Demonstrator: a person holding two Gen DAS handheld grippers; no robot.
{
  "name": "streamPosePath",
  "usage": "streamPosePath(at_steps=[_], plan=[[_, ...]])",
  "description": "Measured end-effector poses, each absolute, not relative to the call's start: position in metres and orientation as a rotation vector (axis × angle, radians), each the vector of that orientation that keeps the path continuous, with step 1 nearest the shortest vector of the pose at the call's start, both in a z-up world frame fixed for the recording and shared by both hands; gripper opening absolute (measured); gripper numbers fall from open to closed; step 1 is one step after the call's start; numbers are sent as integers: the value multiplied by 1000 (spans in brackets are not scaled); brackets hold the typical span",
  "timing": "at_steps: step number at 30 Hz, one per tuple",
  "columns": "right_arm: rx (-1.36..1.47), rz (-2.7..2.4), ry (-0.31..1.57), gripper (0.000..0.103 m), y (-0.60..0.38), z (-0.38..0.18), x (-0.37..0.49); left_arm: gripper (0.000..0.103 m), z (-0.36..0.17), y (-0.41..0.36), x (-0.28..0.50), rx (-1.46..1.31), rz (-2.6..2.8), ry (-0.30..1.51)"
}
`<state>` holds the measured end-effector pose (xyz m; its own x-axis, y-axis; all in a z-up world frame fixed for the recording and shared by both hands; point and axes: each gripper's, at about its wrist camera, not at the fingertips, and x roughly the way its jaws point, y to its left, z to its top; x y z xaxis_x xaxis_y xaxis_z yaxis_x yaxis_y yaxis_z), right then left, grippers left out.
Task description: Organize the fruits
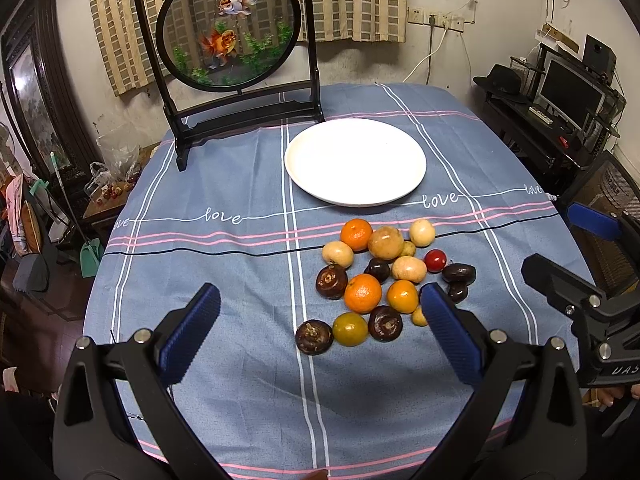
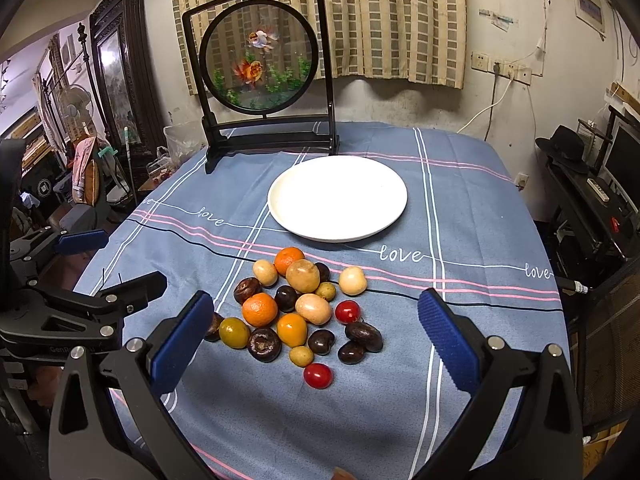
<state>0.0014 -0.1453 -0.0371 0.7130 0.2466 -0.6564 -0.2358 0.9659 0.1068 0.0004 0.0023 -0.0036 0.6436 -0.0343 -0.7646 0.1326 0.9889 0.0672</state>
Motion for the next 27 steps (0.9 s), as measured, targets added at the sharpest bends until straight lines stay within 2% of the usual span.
streamPosePath(at_steps=[27], plan=[[7,270,731,102,-144,-38,1,101,-3,3,2,114,-96,874]])
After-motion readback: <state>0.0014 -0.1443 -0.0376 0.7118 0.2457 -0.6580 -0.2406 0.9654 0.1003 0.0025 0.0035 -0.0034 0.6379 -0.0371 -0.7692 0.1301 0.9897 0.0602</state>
